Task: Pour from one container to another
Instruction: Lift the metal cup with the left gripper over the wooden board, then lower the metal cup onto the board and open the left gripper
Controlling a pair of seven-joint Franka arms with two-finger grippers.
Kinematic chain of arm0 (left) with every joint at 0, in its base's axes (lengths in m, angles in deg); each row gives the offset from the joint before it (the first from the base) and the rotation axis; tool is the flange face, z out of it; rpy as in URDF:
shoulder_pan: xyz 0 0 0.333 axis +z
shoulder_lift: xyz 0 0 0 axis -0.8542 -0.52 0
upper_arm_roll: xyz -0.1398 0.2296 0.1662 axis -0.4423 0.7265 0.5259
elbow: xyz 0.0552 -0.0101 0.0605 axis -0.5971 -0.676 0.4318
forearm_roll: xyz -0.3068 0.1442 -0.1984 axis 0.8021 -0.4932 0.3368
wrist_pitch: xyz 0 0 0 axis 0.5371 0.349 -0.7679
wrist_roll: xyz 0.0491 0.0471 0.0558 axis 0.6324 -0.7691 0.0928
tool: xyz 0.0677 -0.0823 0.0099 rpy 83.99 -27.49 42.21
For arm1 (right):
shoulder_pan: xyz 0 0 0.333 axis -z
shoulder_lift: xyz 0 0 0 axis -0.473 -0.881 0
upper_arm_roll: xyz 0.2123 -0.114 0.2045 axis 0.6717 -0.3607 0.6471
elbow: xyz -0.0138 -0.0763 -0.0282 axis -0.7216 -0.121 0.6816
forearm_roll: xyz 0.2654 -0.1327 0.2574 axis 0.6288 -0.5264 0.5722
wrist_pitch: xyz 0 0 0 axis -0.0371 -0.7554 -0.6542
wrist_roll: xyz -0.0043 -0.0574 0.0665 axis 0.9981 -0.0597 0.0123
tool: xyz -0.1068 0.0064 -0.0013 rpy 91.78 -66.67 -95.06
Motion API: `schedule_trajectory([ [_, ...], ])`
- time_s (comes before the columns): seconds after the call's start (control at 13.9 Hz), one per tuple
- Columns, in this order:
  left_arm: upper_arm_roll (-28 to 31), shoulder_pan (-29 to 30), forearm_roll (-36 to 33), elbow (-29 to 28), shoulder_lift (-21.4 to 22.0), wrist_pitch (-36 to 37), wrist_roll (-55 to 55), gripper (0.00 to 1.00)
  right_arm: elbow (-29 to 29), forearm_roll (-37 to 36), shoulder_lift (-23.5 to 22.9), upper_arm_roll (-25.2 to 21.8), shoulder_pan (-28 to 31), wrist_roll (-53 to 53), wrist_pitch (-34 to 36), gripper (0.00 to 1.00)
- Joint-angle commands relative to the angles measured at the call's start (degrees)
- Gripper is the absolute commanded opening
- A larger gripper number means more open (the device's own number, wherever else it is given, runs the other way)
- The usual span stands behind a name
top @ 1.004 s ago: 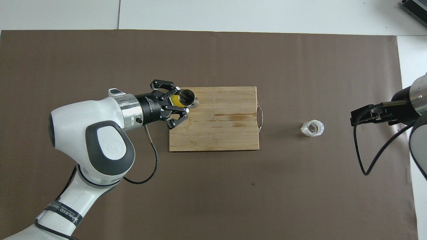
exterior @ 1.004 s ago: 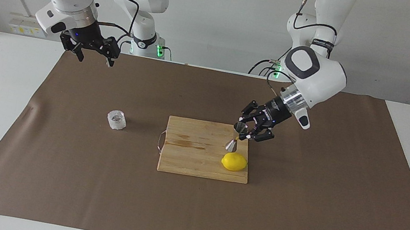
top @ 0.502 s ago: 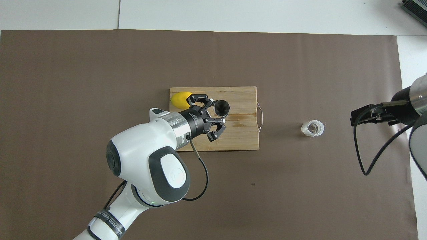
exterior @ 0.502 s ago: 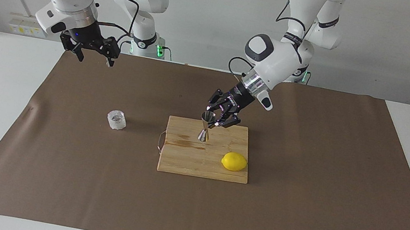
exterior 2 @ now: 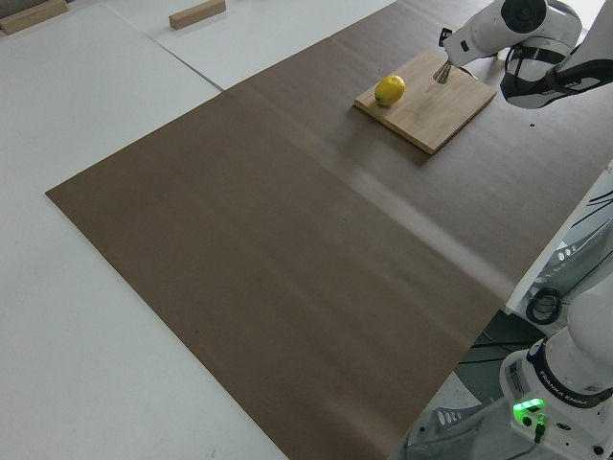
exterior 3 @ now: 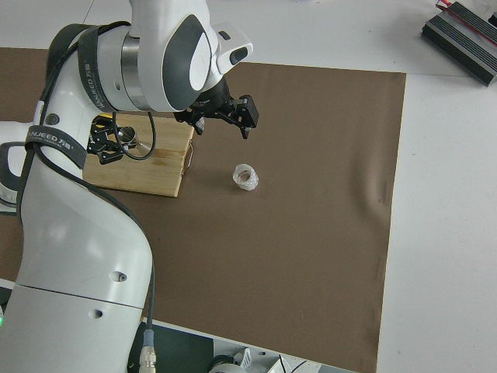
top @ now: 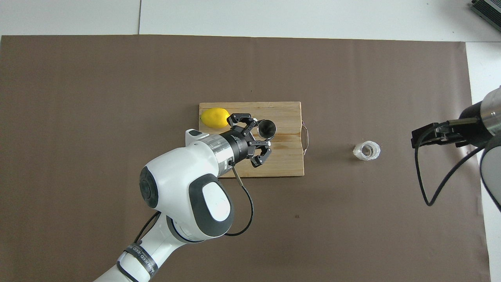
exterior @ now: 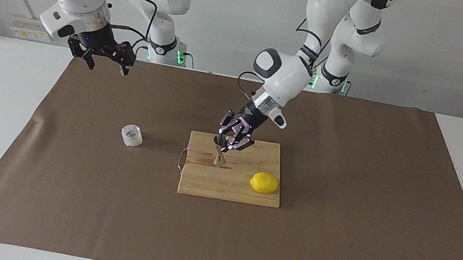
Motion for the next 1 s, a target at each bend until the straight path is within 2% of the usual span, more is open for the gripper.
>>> schedule_trajectory([
  [0.0, -0.04, -0.56, 1.39, 1.87, -1.39, -1.62, -0.07, 0.0, -1.7, 1.54, 1.33, 0.43, 0.95, -0.46, -1.22, 1.0],
  [0.22, -0.39, -1.97, 1.74, 2.31, -2.36, -3.72, -0.07, 0.0, -1.7, 1.54, 1.33, 0.43, 0.95, -0.46, -1.22, 1.0],
  [0.29, -0.83, -1.97, 1.74, 2.66, -2.54, -3.81, -0.07, 0.06, -1.7, 1.54, 1.33, 0.43, 0.95, -0.46, -1.22, 1.0],
  [0.36, -0.92, -2.06, 1.74, 2.57, -2.63, -3.99, 0.02, 0.28, -1.7, 1.54, 1.33, 0.43, 0.95, -0.46, -1.22, 1.0],
  [0.43, -0.92, -2.23, 1.56, 2.57, -3.32, -4.77, 0.02, 0.36, -1.7, 1.54, 1.33, 0.43, 0.95, -0.46, -1.22, 1.0],
  [0.57, -1.01, -3.02, 1.73, 2.57, -3.51, -5.83, -0.07, 0.42, -1.7, 1.54, 1.33, 0.43, 0.95, -0.46, -1.22, 1.0],
  [0.65, -1.09, -3.03, 1.74, 2.66, -3.51, -5.83, -0.16, 0.5, -1.7, 1.54, 1.33, 0.43, 0.95, -0.46, -1.22, 1.0],
  [0.72, -1.09, -2.94, 1.91, 2.75, -3.59, -5.83, -0.16, 0.64, -1.7, 1.54, 1.33, 0.43, 0.95, -0.46, -1.22, 1.0],
  [0.79, -1.09, -2.94, 2.0, 2.84, -3.59, -5.83, -0.16, 0.89, -1.7, 1.54, 1.33, 0.43, 0.95, -0.46, -1.22, 1.0],
  [0.86, -1.09, -2.85, 2.09, 2.75, -3.59, -5.83, -0.25, 1.0, -1.7, 1.54, 1.33, 0.43, 0.95, -0.46, -1.22, 1.0],
  [0.93, -1.09, -2.68, 2.09, 2.75, -3.59, -5.75, -0.25, 1.0, -1.7, 1.54, 1.33, 0.43, 0.95, -0.46, -1.22, 1.0],
])
